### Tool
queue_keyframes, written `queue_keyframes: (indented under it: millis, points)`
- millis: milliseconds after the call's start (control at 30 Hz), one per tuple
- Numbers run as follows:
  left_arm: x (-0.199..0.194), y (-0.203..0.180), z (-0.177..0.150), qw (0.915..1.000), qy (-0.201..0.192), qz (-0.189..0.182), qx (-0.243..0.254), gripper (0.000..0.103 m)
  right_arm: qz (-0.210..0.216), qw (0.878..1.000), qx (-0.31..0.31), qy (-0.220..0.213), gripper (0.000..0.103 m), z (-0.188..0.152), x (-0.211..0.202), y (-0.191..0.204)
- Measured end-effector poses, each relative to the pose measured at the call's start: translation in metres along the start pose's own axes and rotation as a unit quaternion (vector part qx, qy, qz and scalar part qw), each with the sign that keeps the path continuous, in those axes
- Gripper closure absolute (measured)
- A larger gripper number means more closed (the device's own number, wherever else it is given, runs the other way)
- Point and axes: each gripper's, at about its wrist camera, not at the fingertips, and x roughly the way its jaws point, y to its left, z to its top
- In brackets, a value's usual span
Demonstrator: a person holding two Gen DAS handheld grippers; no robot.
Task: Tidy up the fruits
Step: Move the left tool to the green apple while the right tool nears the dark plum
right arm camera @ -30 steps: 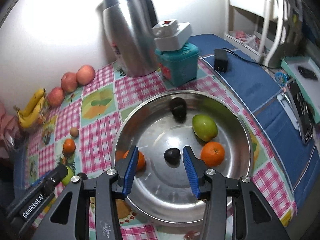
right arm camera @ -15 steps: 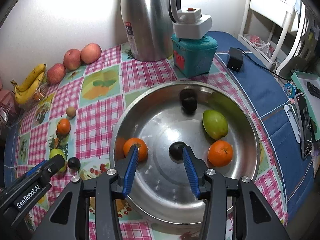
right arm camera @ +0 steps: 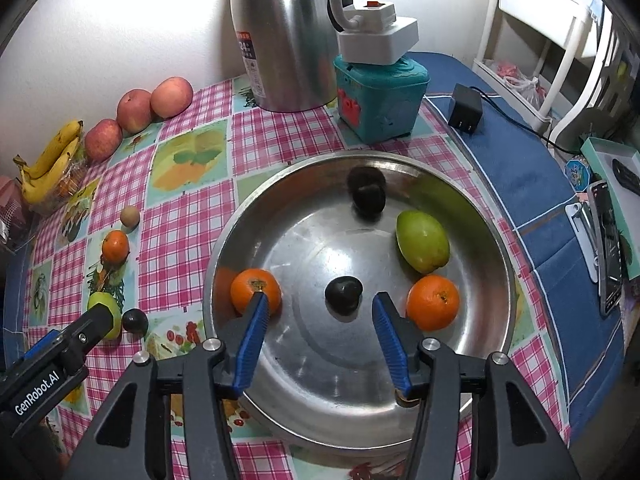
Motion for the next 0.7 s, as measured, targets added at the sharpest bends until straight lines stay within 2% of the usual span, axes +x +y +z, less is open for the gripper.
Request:
queue_keyframes:
  millis: [133,200,233,267,400,467,700]
  points:
    - [-0.0024,0.0002,-0.001,0.9999,-0.011,0.011,-0.001,0.0,0.001,1.0,0.002,0.0,0.048,-0.0001,-0.0004,-0.0008]
    - [-0.0044,0.0019,-0.0012,0.9996,-0.02,0.021,-0.004,0.0,0.0,1.0,0.001,-0.003,0.036,0.0,-0.0004,-0.001]
    - [-0.0051,0.003,-0.0012,0.9994,-0.023,0.026,-0.005,0.0,-0.002,1.0,0.0,-0.006,0.023,0.0,-0.0006,-0.0008]
    - [-0.0055,0.0042,-0.0009,0.9993,-0.024,0.028,-0.006,0.0,-0.004,1.0,-0.002,-0.012,0.02,-0.0002,-0.0015,-0.0008]
    - [-0.006,0.0077,-0.0006,0.999,-0.025,0.036,-0.008,0.0,-0.01,1.0,-0.007,-0.026,0.019,0.0003,-0.0048,-0.0005]
    - [-0.0061,0.0079,-0.0006,0.999,-0.023,0.037,-0.008,0.0,-0.012,1.0,-0.006,-0.029,0.002,0.0004,-0.0054,-0.0016]
    - [-0.0069,0.0058,-0.0009,0.9992,-0.021,0.033,0.001,0.0,-0.016,0.999,-0.008,-0.032,0.002,-0.001,-0.0067,-0.0017]
